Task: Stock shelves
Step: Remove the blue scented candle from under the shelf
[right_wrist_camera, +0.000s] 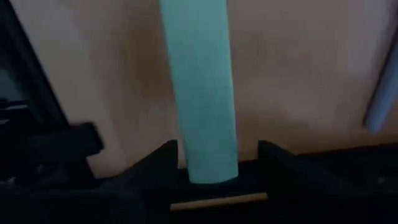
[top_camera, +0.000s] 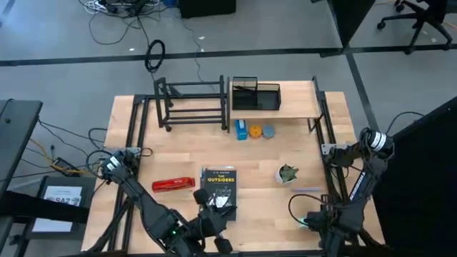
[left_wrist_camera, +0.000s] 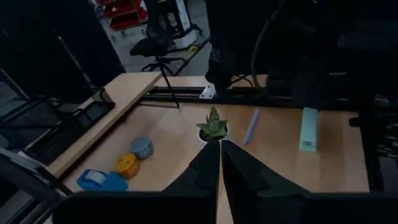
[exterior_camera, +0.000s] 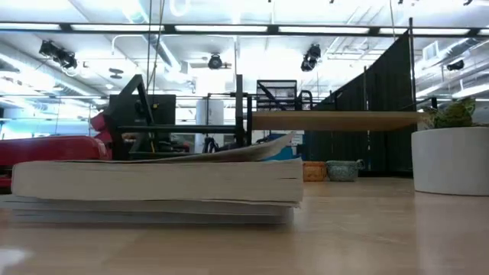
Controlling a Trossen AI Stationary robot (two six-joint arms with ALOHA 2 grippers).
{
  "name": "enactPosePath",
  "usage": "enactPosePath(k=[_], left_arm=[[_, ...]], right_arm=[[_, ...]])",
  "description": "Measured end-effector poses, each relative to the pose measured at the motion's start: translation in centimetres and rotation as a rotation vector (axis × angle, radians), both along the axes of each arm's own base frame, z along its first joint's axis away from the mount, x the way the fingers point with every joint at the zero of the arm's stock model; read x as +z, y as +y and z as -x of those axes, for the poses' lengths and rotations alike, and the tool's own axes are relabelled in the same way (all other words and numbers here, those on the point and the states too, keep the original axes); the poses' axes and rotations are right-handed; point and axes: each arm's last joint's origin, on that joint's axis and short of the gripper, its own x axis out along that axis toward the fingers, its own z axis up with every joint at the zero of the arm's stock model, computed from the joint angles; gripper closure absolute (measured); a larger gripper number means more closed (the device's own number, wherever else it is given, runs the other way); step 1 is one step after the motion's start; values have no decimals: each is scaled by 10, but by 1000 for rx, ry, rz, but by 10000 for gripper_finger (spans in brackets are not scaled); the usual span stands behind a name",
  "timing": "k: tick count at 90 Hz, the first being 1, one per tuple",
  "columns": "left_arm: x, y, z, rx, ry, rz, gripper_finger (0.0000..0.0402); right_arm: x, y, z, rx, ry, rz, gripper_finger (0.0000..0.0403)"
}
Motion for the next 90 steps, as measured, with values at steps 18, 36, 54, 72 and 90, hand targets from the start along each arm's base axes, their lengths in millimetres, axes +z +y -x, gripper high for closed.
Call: enactPosePath(k=[18, 36, 54, 72, 90], left_arm=[[0, 1, -2, 1, 0, 6, 402], [0, 8, -7, 30, -14, 29, 402], [-1, 19, -17, 26, -5, 108, 402], [-2, 21, -21, -9, 18, 166, 402], [-3, 19, -20, -15, 18, 175, 402]], right_arm=[[53, 0, -14, -38, -295, 19, 143], [88, -9, -37, -167, -871, 209, 137], [84, -57, -84, -407, -923, 431, 143], [56, -126, -126, -491, -705, 597, 119], [15, -182, -146, -535, -533, 567, 86]])
